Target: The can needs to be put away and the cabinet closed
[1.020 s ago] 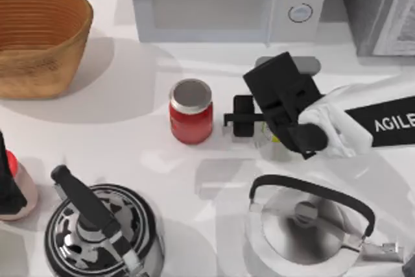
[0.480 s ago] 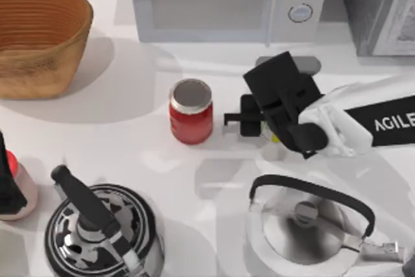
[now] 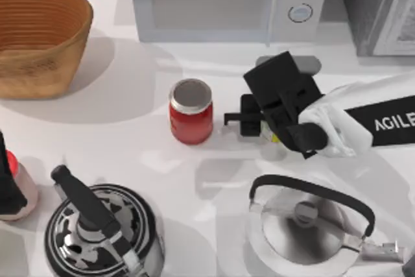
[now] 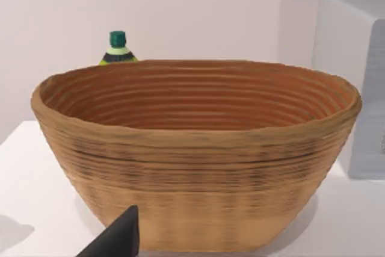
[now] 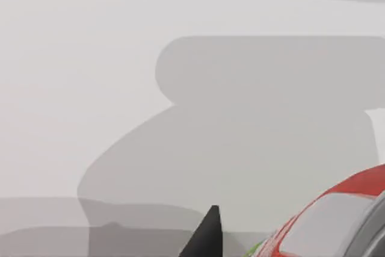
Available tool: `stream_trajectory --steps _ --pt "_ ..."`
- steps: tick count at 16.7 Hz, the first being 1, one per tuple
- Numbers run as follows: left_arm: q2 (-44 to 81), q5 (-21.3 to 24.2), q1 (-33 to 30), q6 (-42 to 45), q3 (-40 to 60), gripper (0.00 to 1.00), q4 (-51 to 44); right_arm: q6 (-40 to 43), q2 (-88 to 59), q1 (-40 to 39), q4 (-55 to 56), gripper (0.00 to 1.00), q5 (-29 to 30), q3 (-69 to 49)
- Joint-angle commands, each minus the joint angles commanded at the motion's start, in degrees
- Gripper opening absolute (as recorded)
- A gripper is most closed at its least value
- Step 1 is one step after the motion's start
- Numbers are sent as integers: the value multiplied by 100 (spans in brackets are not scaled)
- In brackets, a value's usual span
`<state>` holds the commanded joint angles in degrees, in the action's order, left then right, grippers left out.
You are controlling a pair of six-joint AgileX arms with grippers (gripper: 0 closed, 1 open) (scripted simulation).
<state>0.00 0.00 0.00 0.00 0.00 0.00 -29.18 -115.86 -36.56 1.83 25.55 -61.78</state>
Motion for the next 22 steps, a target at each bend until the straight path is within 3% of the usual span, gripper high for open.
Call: stream_trajectory --steps 6,15,22 --pt "0 0 0 0 0 100 0 -281 389 271 -333 0 304 -548" --pt "0 0 0 0 0 100 0 -76 1247 49 -3015 0 54 -1869" --pt "0 0 0 0 0 100 0 12 1311 49 -3231 0 -21 -1907"
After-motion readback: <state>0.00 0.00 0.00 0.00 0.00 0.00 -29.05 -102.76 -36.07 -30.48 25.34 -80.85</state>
